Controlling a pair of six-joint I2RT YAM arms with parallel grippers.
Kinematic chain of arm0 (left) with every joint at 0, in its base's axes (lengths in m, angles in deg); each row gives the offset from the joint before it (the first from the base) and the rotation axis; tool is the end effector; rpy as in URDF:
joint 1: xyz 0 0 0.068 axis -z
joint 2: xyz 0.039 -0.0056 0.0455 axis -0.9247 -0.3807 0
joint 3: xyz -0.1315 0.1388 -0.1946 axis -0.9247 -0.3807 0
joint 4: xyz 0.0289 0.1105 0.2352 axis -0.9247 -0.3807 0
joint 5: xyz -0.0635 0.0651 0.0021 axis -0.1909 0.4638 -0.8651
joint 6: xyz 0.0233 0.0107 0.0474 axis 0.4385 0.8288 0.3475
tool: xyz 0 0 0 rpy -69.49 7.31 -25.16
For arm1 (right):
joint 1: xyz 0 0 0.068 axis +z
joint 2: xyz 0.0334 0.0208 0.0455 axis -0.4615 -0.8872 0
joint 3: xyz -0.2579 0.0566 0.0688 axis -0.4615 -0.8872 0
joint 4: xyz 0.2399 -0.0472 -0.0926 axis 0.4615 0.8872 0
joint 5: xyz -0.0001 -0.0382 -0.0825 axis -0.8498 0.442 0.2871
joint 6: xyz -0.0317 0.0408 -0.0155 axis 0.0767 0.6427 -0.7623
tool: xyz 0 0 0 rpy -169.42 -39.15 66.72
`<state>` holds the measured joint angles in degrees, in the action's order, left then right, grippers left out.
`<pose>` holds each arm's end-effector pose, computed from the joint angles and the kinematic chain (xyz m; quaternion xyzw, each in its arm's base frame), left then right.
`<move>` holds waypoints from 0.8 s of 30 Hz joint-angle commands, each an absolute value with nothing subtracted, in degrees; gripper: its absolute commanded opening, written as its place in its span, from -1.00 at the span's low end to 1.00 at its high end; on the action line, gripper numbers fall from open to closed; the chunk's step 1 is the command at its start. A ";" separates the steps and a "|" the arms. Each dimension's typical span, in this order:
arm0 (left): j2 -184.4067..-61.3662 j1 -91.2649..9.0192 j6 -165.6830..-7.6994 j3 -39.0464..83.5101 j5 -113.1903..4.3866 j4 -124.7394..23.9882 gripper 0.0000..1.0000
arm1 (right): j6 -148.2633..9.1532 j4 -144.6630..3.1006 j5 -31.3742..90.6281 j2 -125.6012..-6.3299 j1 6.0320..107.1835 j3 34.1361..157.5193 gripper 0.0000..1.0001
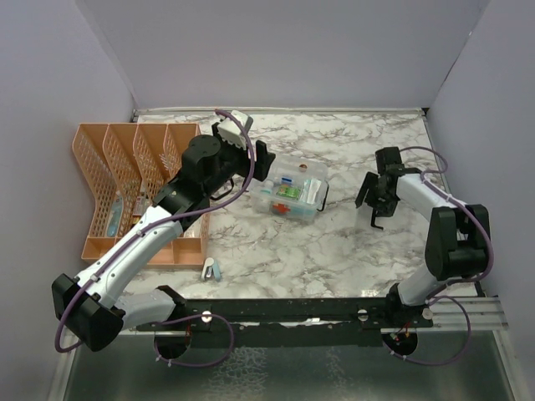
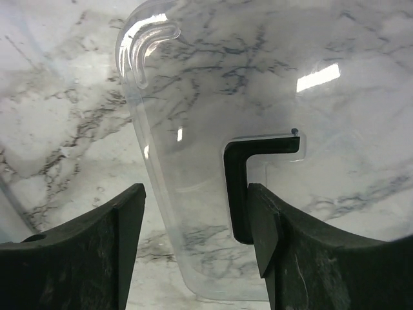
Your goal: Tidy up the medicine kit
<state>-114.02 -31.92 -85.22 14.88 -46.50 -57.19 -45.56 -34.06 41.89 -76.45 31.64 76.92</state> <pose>0.2195 -0.1580 0.3961 0.1672 0.7267 -0.2615 0.6129 0.2955 0.0186 0.1825 0.2336 0.9591 0.0085 0.1598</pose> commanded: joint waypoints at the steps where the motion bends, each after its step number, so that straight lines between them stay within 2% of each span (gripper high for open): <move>1: -113.94 -31.49 -84.86 16.35 -45.86 -55.76 0.73 | -44.07 -36.29 39.01 -79.39 34.02 80.36 0.26; 7: -113.75 -31.50 -84.93 16.03 -45.84 -55.82 0.73 | -46.49 -31.72 47.91 -83.17 35.97 83.89 0.27; 18: -113.88 -31.26 -84.87 16.07 -45.90 -55.74 0.73 | -45.36 -29.67 51.65 -86.46 38.60 85.96 0.33; 24: -114.48 -31.24 -85.27 14.64 -46.69 -54.38 0.73 | -42.67 -30.07 53.72 -86.77 39.84 86.02 0.10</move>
<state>-114.05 -31.48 -85.24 14.88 -46.50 -57.12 -45.43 -30.21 50.87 -85.26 39.10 85.64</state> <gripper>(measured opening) 0.862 0.600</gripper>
